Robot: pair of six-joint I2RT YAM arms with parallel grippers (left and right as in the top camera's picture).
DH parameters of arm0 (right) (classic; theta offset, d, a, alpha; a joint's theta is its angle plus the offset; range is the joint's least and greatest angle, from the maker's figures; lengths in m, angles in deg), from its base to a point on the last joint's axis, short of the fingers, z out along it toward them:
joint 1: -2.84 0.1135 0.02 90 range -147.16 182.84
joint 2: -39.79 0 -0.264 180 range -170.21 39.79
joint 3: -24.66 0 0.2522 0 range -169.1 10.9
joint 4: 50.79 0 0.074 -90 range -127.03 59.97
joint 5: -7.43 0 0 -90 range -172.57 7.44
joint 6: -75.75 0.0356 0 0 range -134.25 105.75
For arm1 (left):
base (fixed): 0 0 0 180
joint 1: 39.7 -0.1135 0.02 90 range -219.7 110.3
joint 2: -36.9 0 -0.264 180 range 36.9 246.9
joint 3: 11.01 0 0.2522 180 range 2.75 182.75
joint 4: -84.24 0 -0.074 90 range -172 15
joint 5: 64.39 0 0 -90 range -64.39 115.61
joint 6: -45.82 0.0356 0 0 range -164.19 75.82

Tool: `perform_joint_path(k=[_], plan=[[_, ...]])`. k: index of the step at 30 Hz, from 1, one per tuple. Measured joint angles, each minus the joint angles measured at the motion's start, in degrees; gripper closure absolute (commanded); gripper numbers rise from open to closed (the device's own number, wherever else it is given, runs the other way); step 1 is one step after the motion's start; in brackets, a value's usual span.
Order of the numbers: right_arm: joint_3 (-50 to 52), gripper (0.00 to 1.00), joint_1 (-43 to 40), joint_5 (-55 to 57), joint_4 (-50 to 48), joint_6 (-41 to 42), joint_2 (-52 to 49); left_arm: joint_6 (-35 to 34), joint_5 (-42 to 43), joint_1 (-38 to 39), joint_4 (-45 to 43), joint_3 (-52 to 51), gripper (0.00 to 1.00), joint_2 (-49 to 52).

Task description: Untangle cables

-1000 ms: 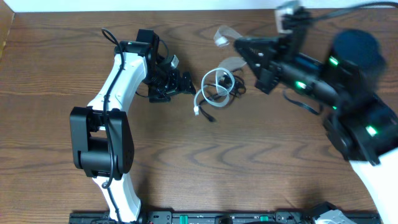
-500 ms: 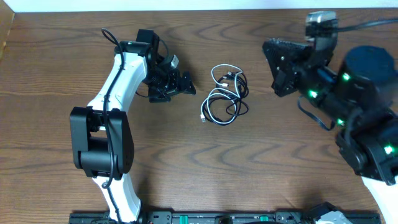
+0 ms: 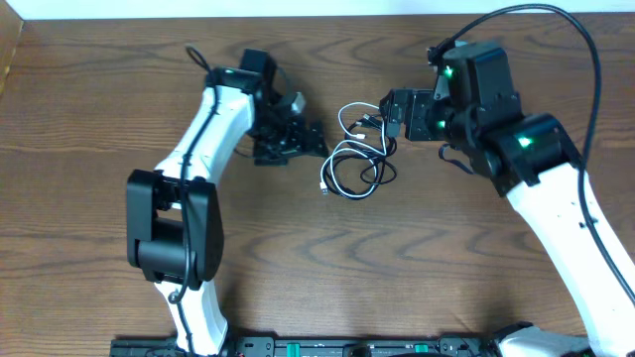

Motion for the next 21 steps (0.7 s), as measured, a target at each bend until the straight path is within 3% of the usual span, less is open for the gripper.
perform_joint_path(k=[12,16,21], plan=[[0.0,0.01,-10.2,1.1,7.4,1.6,-2.8,-4.1,-5.0,5.1,-8.5,0.0,0.01,0.1],[0.0,0.01,-13.6,2.1,9.0,1.7,-2.8,-6.1,-6.9,5.2,-9.1,0.0,0.19,0.4],[0.0,0.01,-15.8,4.1,10.7,1.7,-2.8,-7.6,-7.9,6.2,-9.9,0.0,0.19,2.6]])
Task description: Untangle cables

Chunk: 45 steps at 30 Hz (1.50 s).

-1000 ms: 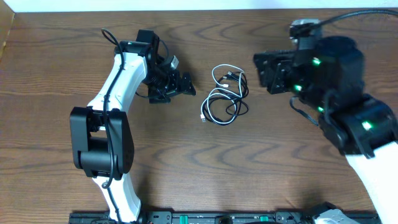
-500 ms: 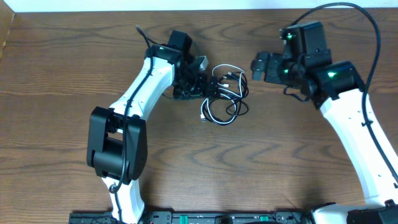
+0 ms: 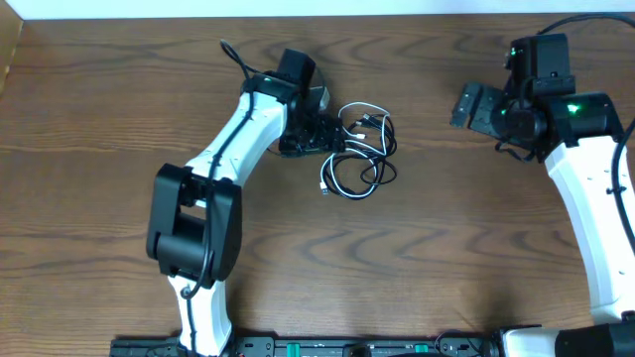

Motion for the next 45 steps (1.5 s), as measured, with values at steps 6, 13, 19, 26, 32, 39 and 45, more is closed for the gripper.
perform_joint_path(k=[6,13,19,26,32,39,45], plan=[[0.0,0.01,0.0,3.5,0.9,0.0,0.0,-0.8,-0.2,3.0,-0.2,-0.3,0.34,2.5],[0.0,0.01,-1.0,6.1,0.7,0.0,0.0,-1.3,-2.4,4.7,-0.7,-0.3,0.62,2.5],[0.0,0.01,-2.9,7.2,1.7,-1.7,0.0,-1.6,-3.9,4.5,-1.1,-0.3,0.92,2.5],[0.0,0.01,-3.1,14.0,2.0,-9.6,0.0,-1.5,-4.3,4.5,-0.3,-0.3,0.93,1.8],[0.0,0.01,-3.1,16.1,2.1,-11.7,0.0,-1.7,-4.0,4.5,-0.4,-0.3,0.92,-7.2],[0.0,0.01,-3.2,10.6,0.9,-12.2,0.0,-2.1,-2.4,4.5,-3.3,-0.2,0.93,-25.6],[0.0,0.01,-3.2,6.5,0.3,-12.2,0.0,-4.1,-2.1,4.5,-8.2,-0.1,0.93,-36.3]])
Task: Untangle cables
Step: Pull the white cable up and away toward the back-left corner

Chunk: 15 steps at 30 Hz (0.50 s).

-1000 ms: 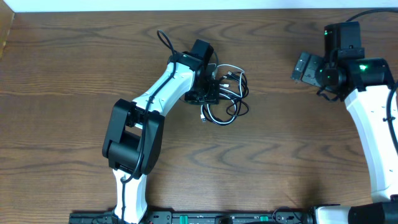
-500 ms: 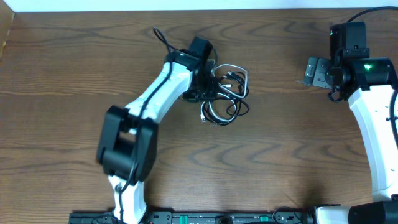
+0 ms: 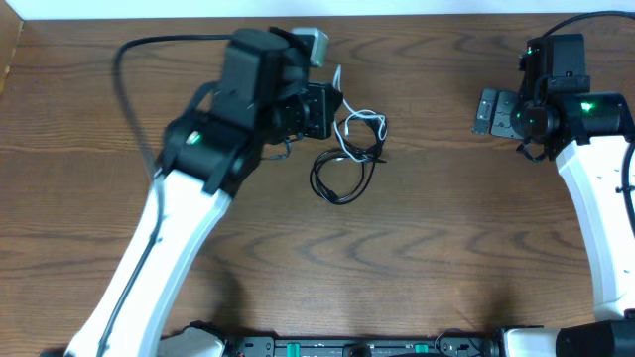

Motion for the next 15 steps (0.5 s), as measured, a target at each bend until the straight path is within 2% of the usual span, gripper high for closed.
perform_joint_path(k=[8,15], plan=[[0.0,0.01,0.0,-2.3,0.0,0.0,0.0,-1.0,0.0,0.0,-12.5,0.0,0.92,-9.7],[0.0,0.01,0.0,-2.9,0.5,0.0,0.0,-3.6,0.0,0.0,-23.9,0.0,0.92,-13.8]])
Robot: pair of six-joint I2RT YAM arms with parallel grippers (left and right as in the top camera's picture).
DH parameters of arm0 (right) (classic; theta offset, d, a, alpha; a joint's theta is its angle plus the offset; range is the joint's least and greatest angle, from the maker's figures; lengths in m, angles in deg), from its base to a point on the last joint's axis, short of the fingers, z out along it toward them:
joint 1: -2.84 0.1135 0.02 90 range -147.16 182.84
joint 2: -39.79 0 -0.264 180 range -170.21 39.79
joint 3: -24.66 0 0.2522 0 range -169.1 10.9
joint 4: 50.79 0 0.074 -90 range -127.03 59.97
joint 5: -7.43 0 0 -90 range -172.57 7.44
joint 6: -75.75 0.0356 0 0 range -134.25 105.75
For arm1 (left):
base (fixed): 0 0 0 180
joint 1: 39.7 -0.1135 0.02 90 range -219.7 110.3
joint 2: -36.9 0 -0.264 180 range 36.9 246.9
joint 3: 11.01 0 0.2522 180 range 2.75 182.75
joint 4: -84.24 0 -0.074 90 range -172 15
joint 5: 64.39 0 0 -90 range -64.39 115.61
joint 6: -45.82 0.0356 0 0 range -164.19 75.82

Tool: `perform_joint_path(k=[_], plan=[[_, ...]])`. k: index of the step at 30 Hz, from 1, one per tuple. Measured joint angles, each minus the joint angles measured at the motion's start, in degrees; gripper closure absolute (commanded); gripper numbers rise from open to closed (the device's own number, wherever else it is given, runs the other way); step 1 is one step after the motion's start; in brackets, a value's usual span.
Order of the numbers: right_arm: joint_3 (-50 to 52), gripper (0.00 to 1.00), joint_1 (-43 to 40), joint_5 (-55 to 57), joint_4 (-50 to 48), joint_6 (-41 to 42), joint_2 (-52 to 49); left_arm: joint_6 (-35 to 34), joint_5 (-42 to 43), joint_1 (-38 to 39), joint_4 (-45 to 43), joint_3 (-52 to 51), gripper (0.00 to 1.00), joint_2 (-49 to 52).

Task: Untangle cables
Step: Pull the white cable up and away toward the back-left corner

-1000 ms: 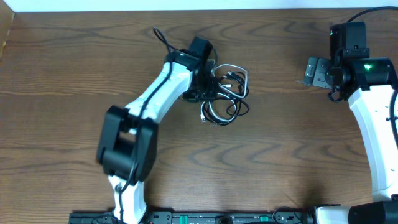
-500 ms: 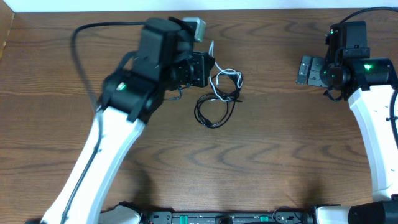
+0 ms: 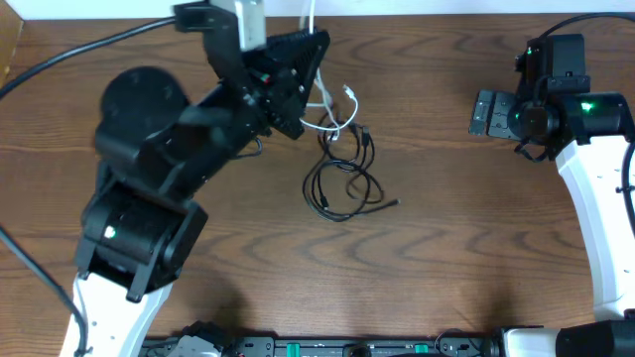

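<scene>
My left gripper point(image 3: 314, 52) is raised high above the table and shut on the white cable point(image 3: 335, 111). That cable hangs from the fingers; one strand runs up out of the frame and a white plug dangles by the black cable's top. The black cable point(image 3: 342, 186) lies in loose loops on the wood just below, its upper end rising toward the white one, where the two still cross. My right gripper point(image 3: 486, 111) hovers far to the right, open and empty, well away from both cables.
The wooden table point(image 3: 466, 248) carries only the two cables. My raised left arm point(image 3: 169, 169) covers much of the table's left half in the overhead view. The right arm point(image 3: 595, 198) runs along the right edge.
My left gripper has risen further with the white cable, which now hangs mostly off the table. The black cable has slid slightly down and spread out. The right arm has stayed put.
Both grippers flanked the tangled bundle at first, the right one at its edge. Then the right gripper was back at the far right and the left one at the bundle. Later the left gripper held the white cable raised, and now higher, the black cable left below.
</scene>
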Motion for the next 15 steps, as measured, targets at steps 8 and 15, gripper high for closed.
perform_joint_path(k=[8,15], plan=[[0.0,0.01,0.0,-0.5,0.1,0.0,0.0,-4.0,-3.2,0.0,-8.7,0.0,0.92,0.2],[0.0,0.01,0.0,-0.7,0.1,0.7,0.0,-15.8,-8.4,0.4,-6.7,0.1,0.92,0.7]])
